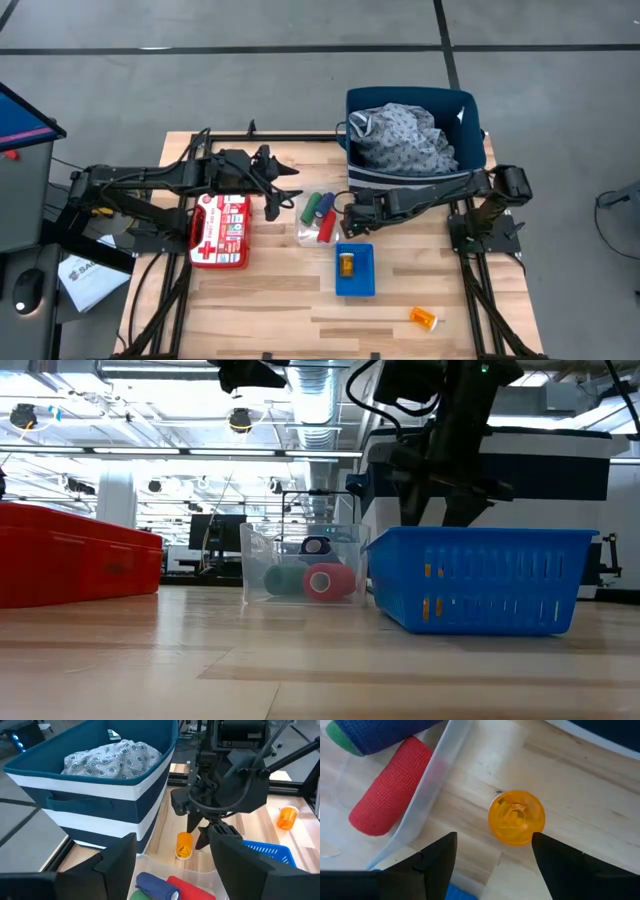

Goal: Pick & Place Medicine items
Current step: Put the top orange pill bottle into the blue bin

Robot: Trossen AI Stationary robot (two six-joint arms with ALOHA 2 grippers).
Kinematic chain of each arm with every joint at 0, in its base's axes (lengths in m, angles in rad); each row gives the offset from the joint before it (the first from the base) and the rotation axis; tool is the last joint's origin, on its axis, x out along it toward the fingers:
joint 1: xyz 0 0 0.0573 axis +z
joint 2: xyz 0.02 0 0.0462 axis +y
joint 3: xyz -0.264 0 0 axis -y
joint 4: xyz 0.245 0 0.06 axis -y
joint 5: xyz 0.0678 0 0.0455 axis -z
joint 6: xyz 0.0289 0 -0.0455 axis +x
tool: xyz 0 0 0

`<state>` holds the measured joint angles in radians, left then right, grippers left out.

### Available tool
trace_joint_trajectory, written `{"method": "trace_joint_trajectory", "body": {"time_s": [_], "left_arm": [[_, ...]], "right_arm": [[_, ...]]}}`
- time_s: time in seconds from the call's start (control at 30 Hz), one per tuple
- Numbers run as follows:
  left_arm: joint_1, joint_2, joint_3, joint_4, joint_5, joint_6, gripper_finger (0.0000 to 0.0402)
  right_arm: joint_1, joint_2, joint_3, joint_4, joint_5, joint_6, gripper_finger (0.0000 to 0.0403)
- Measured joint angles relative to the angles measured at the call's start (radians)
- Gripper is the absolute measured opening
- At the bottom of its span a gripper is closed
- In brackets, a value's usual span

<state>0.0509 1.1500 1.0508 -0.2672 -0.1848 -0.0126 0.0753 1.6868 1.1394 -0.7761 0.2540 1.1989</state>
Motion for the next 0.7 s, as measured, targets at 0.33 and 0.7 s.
{"method": "trace_joint_trajectory", "body": {"time_s": [0.33, 0.7], "left_arm": [[0.000, 0.000, 0.000, 0.001, 0.045, -0.038, 0.0233], [-0.007, 0.000, 0.000, 0.007, 0.066, -0.052, 0.0230]], "right_arm": [[0.001, -0.011, -0.002, -0.048, 0.023, 0.001, 0.0257], [-0.017, -0.011, -0.003, -0.069, 0.066, -0.022, 0.0257]]}}
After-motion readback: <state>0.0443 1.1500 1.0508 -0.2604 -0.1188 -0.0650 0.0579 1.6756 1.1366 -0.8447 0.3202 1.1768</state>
